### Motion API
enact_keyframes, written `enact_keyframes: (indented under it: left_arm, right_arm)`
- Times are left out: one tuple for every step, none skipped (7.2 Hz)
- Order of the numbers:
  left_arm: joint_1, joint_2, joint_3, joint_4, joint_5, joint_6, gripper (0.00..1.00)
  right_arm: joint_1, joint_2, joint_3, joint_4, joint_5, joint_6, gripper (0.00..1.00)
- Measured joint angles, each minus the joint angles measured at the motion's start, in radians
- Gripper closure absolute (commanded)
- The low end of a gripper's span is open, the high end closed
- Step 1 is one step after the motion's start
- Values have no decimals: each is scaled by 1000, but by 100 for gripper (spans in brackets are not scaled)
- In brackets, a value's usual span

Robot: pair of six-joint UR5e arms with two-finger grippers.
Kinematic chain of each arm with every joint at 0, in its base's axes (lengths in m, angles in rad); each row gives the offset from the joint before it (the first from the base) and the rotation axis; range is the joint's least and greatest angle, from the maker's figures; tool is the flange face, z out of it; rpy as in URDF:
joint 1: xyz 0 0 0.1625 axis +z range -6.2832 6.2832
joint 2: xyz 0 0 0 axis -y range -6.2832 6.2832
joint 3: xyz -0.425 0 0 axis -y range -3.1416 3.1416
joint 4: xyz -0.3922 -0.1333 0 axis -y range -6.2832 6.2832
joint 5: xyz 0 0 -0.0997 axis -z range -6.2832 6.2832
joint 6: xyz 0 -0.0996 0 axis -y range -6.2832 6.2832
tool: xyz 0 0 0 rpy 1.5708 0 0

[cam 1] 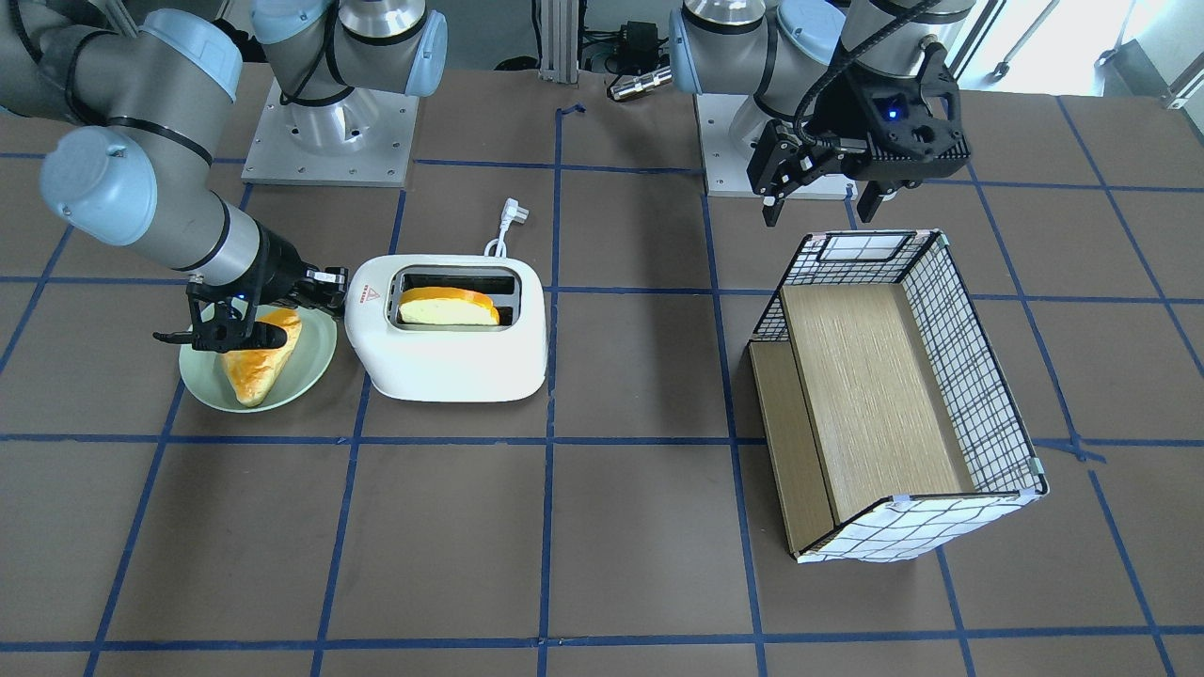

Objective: Press toaster with right arm

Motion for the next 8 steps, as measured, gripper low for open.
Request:
enact_keyframes:
  left_arm:
    - [0,0,0,0,0,0,0]
    - [0,0,0,0,0,0,0]
    - [0,0,0,0,0,0,0]
    - [0,0,0,0,0,0,0]
    - [0,0,0,0,0,0,0]
    - [0,0,0,0,0,0,0]
    - [0,0,0,0,0,0,0]
    - [0,0,0,0,0,0,0]
  right_arm:
    - [-2,2,5,-6,3,0,100]
    - [-4,5,6,-9,3,0,100]
    - [-5,8,7,-10,3,1,100]
    - [-6,10,7,-10,4,1,100]
    - [-7,12,7,-11,4,2,100]
    - [-7,12,7,-11,3,4,100]
    - [-7,12,6,-10,2,8,100]
    - [-7,8,0,-7,-4,15,100]
